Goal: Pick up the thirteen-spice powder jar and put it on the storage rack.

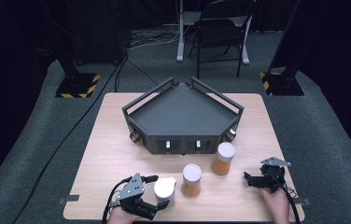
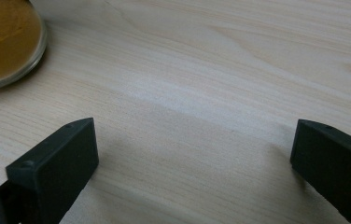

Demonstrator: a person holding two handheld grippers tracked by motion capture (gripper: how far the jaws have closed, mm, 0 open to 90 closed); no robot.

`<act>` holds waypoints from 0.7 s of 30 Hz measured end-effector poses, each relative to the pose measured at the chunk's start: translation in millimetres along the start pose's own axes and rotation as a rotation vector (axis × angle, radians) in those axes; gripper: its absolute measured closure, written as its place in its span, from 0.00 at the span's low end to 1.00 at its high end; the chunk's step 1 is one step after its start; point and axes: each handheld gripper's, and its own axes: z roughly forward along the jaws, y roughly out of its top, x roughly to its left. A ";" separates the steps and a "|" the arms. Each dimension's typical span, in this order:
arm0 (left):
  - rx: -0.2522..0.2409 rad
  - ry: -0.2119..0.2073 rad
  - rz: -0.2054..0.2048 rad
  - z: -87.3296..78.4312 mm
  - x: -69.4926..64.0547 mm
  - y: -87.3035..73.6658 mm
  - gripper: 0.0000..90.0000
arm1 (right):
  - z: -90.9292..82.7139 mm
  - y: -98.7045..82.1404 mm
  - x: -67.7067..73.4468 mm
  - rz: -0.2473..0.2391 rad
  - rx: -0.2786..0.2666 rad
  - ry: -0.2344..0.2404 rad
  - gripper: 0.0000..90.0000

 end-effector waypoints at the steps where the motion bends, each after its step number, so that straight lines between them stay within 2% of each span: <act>1: 0.001 0.003 -0.006 1.9 -1.0 -0.6 0.13 | 0.0 0.0 0.0 0.000 0.000 0.000 0.00; 5: -0.001 0.025 -0.004 7.2 -6.2 -3.0 0.16 | 0.0 0.0 0.0 0.000 0.000 0.000 0.00; 7: -0.002 0.024 -0.007 9.3 -6.7 -4.6 0.21 | 0.0 0.0 0.1 0.000 0.000 0.000 0.00; 9: 0.007 0.033 0.007 10.9 -8.9 -4.7 0.28 | 0.0 0.0 0.0 0.000 0.000 0.000 0.00; 12: 0.003 0.035 0.018 12.3 -9.2 -7.5 0.33 | 0.0 0.0 0.0 0.000 0.000 0.000 0.00; 21: 0.003 0.036 0.018 12.3 -9.3 -7.2 0.34 | -0.1 -0.1 0.3 0.001 0.000 -0.001 0.00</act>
